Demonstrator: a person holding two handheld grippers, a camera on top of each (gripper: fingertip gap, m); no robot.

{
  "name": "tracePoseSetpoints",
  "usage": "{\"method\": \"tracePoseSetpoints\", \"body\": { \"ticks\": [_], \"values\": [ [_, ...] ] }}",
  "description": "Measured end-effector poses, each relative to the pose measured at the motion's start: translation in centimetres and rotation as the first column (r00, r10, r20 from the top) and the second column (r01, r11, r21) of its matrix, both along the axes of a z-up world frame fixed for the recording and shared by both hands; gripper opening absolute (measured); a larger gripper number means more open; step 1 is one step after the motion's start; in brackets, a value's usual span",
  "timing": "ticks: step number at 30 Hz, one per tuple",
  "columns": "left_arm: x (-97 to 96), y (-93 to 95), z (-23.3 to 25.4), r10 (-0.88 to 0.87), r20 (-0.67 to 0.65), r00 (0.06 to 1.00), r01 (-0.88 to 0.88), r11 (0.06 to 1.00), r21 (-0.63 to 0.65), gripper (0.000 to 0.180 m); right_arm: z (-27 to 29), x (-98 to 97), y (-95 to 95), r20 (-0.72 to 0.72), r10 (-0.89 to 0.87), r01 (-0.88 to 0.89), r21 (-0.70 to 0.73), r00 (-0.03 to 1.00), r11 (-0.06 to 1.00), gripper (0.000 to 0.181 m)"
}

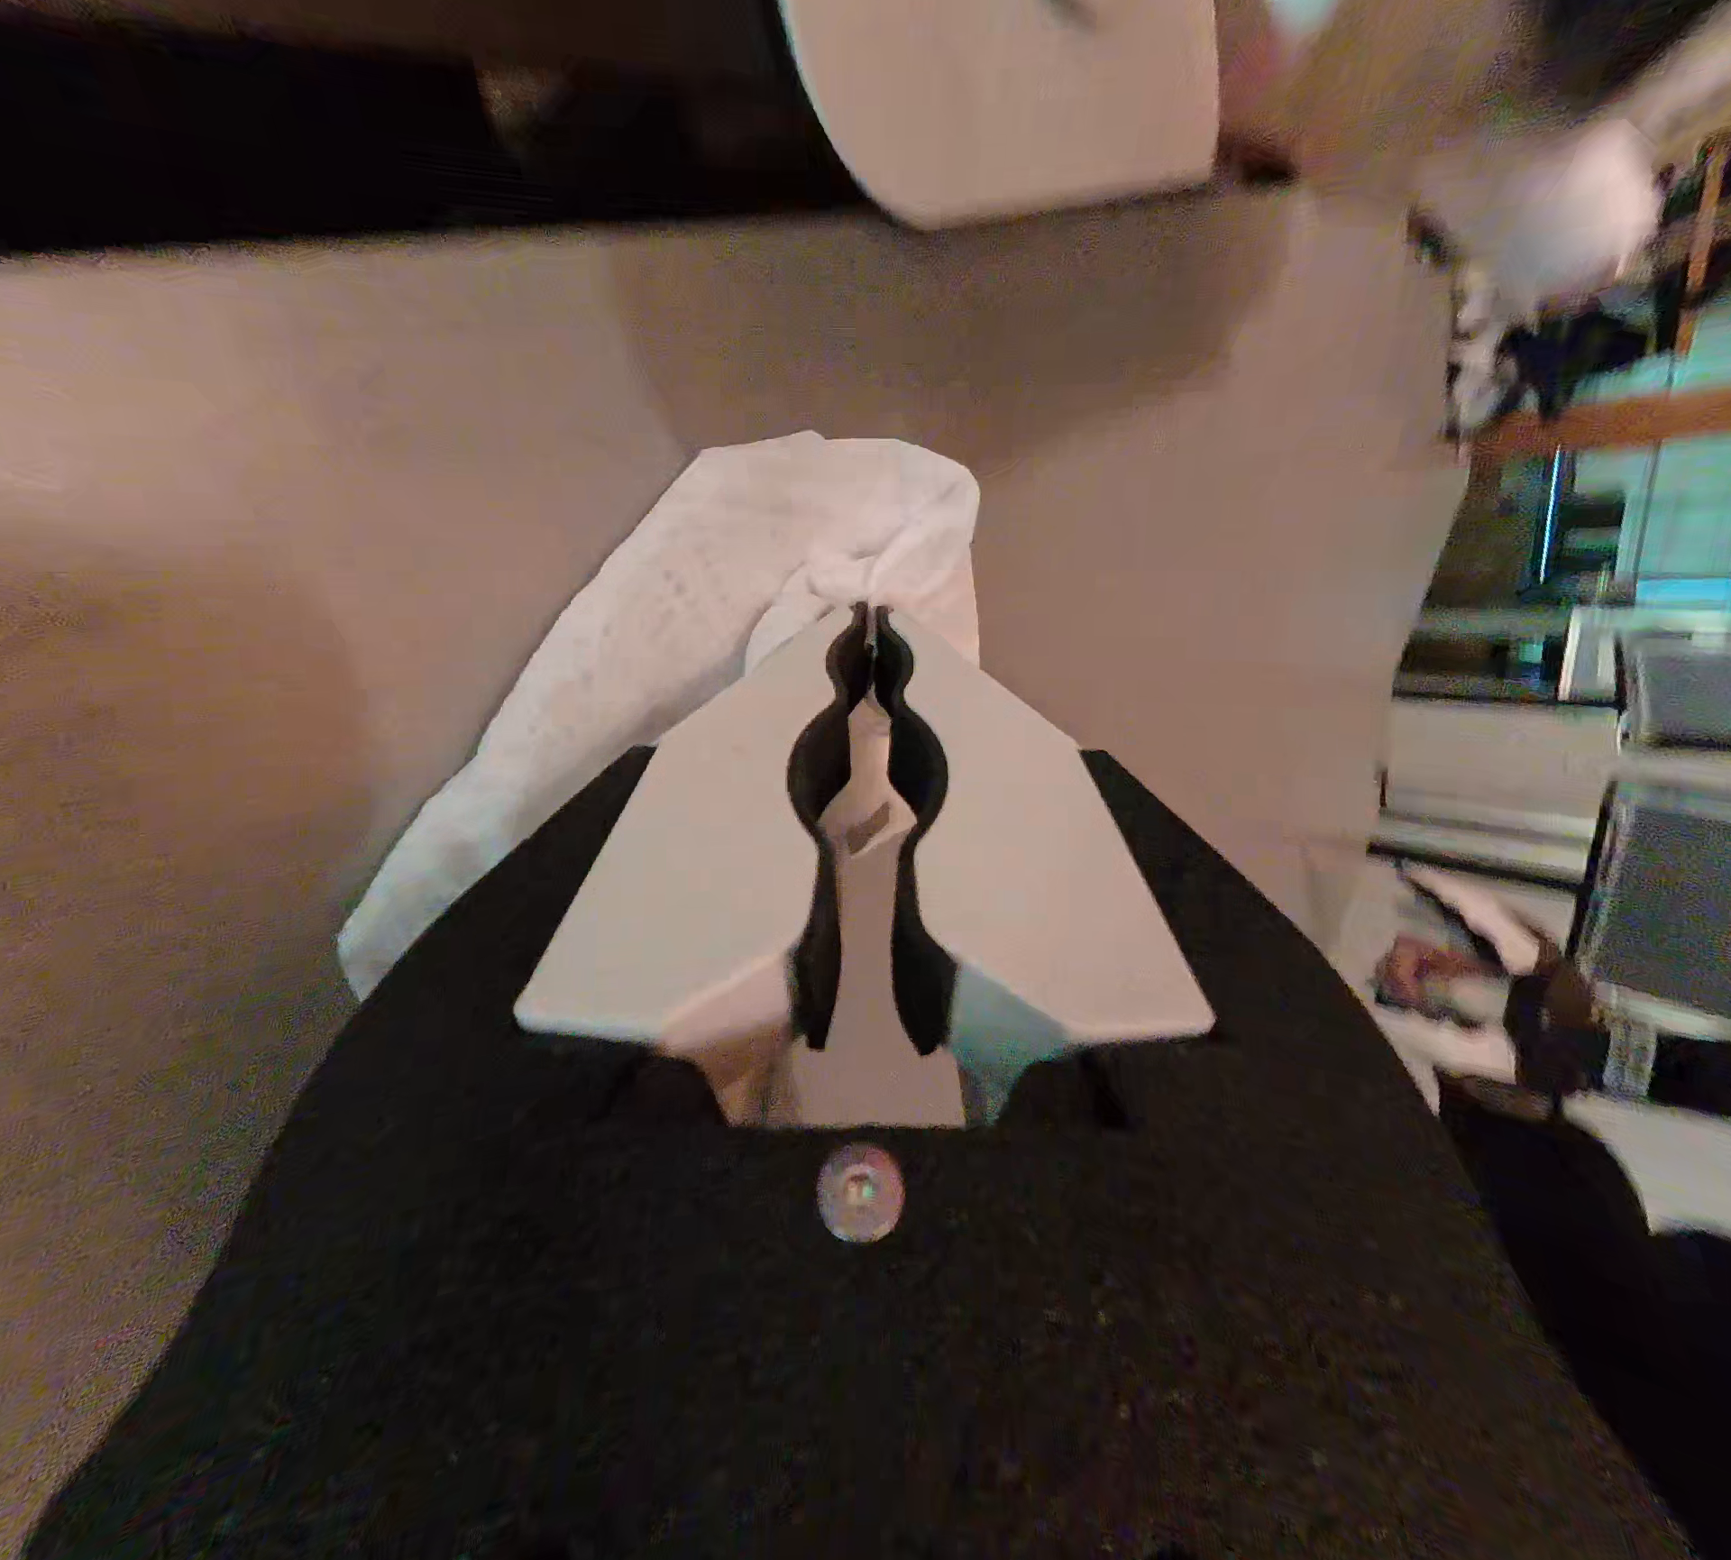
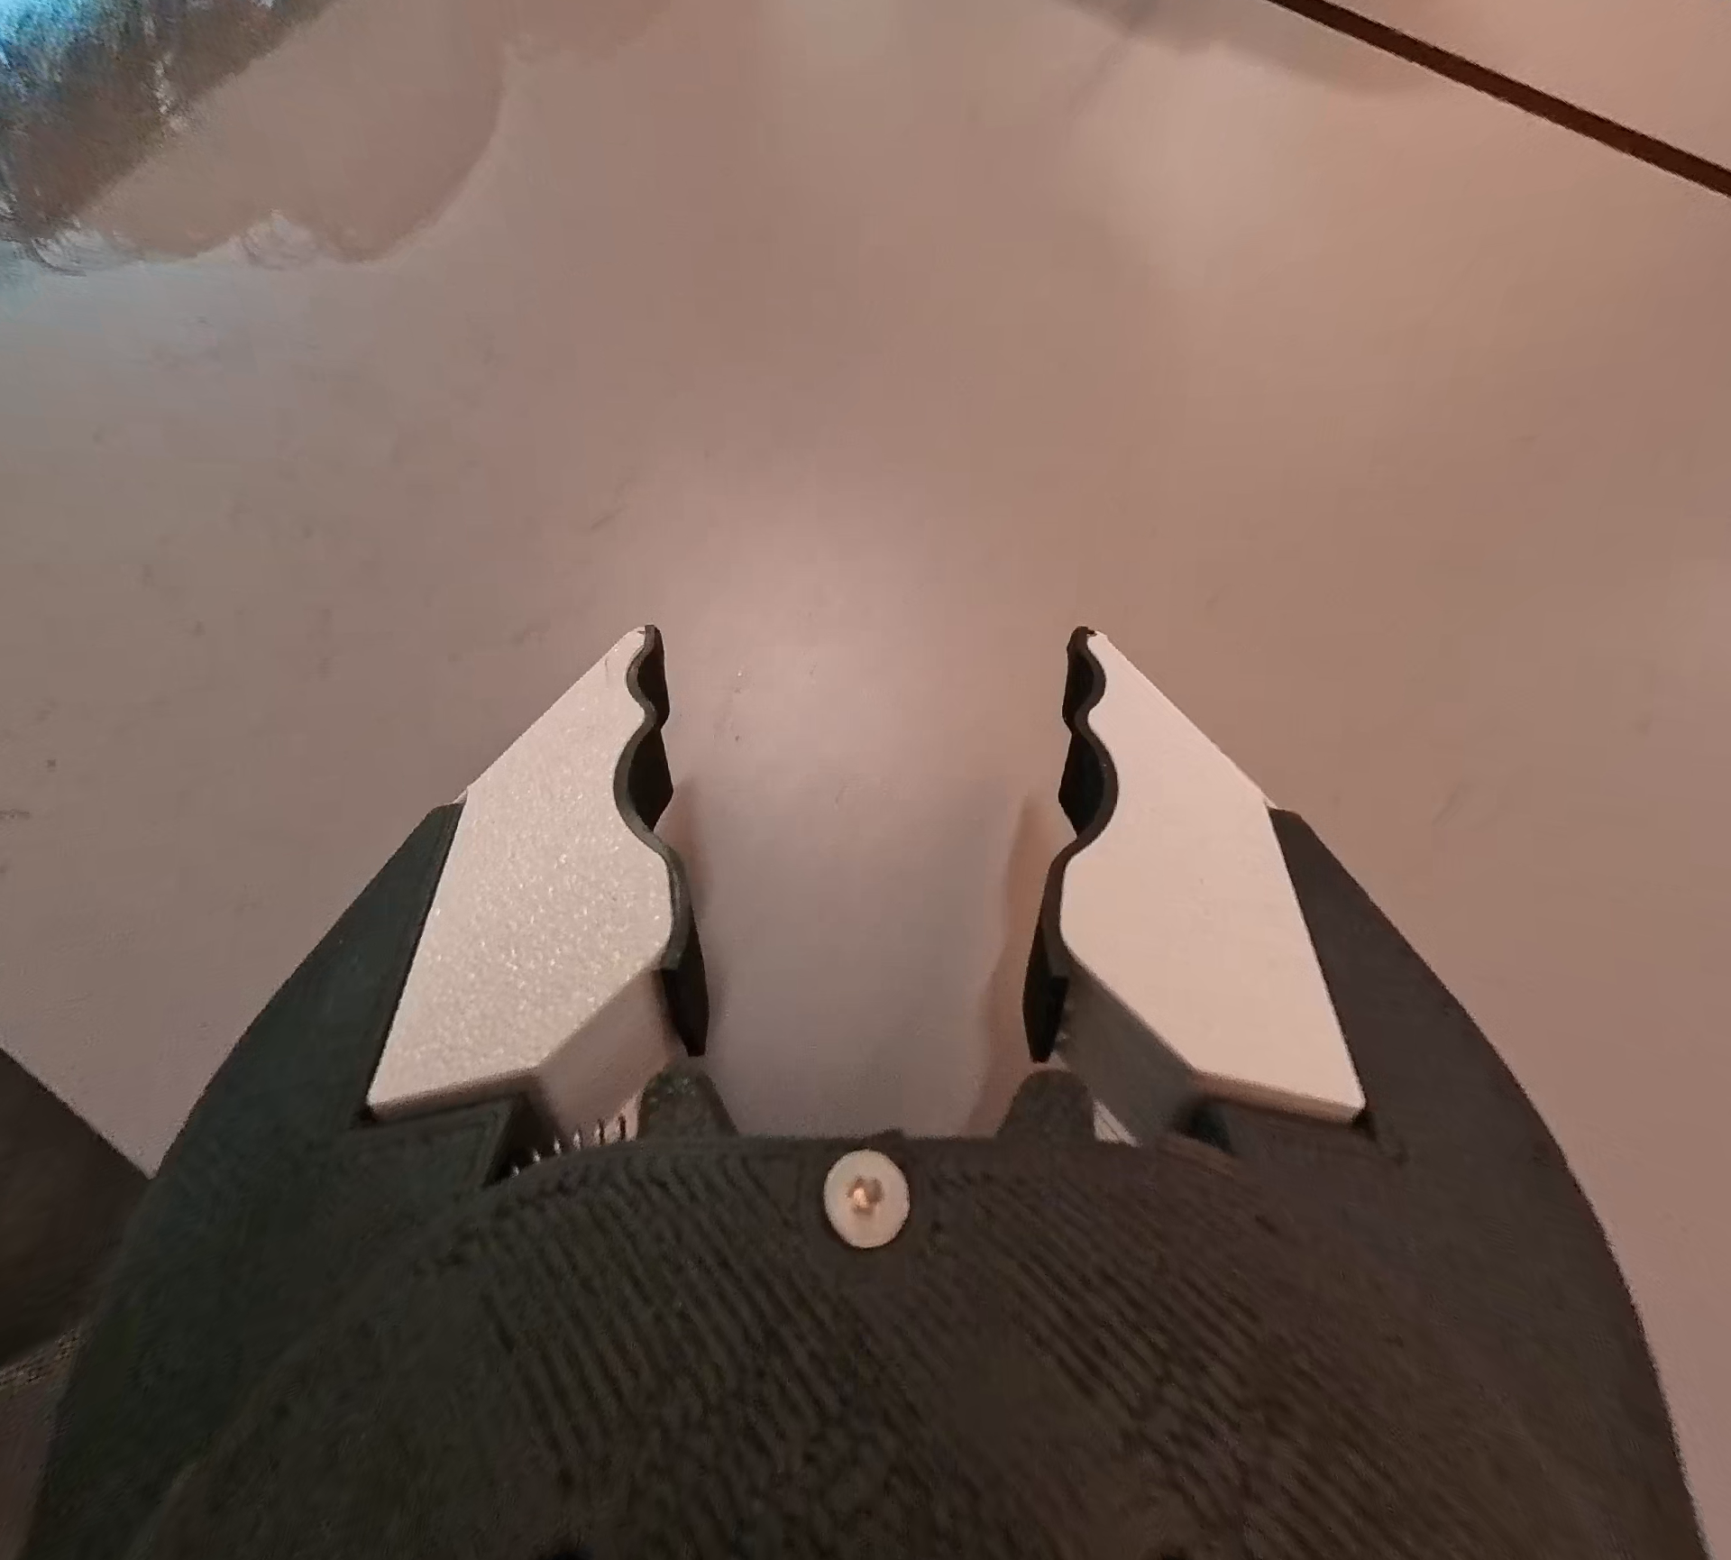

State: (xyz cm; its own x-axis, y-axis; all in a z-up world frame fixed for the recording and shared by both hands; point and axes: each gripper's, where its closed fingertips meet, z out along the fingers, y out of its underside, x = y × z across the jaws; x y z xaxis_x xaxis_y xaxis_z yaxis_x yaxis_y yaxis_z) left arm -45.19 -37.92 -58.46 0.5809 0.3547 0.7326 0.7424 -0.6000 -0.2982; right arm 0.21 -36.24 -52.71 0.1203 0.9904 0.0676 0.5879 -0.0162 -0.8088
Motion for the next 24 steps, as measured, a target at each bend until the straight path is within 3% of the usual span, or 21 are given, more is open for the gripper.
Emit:
{"method": "tracePoseSetpoints", "body": {
  "ticks": [2,3,6,9,14,17,20,22,24],
  "values": [
    [3.6,-2.2,0.0,-0.171,0.01,0.985,0.171,0.985,-0.017,0.0,0.2,-0.2,0.2,-0.012,-0.008,0.008,-0.005,1.0,1.0,0.085],
    [3.2,-3.1,0.0,-0.171,0.017,0.985,0.172,0.985,-0.022,0.0,0.4,-0.2,0.2,-0.018,-0.011,0.011,-0.016,1.0,1.0,0.086],
    [-3.5,-2.7,0.0,0.051,0.018,0.999,-0.051,0.999,-0.003,0.0,0.8,0.0,-0.3,-0.026,-0.004,0.003,-0.029,1.0,1.0,0.085],
    [-4.2,0.4,0.0,0.101,0.047,0.994,-0.103,0.994,0.033,0.0,0.7,0.6,-0.7,-0.001,0.015,-0.015,-0.01,1.0,1.0,0.085],
    [14.1,-1.6,0.1,-0.269,0.158,0.95,0.269,0.963,0.018,0.0,1.4,-0.3,-0.6,-0.001,0.052,-0.052,-0.004,0.999,0.999,0.087],
    [23.5,-8.6,0.3,-0.323,0.237,0.916,0.332,0.943,0.002,0.0,2.7,-0.4,0.5,-0.026,0.037,-0.036,0.009,0.999,0.999,0.087],
    [20.5,-13.8,0.2,-0.157,0.204,0.966,0.17,0.984,-0.046,0.0,3.7,0.3,1.5,-0.063,0.0,0.0,0.007,0.998,1.0,0.087],
    [13.5,-14.7,0.1,0.007,0.099,0.995,0.001,0.997,-0.08,0.0,4.6,1.1,2.1,-0.074,0.005,-0.005,0.002,0.997,1.0,0.086],
    [8.9,-13.6,0.0,0.05,0.02,0.999,-0.048,0.994,-0.1,0.0,4.8,1.7,2.5,-0.059,0.025,-0.023,0.034,0.998,0.999,0.087]
  ]
}}
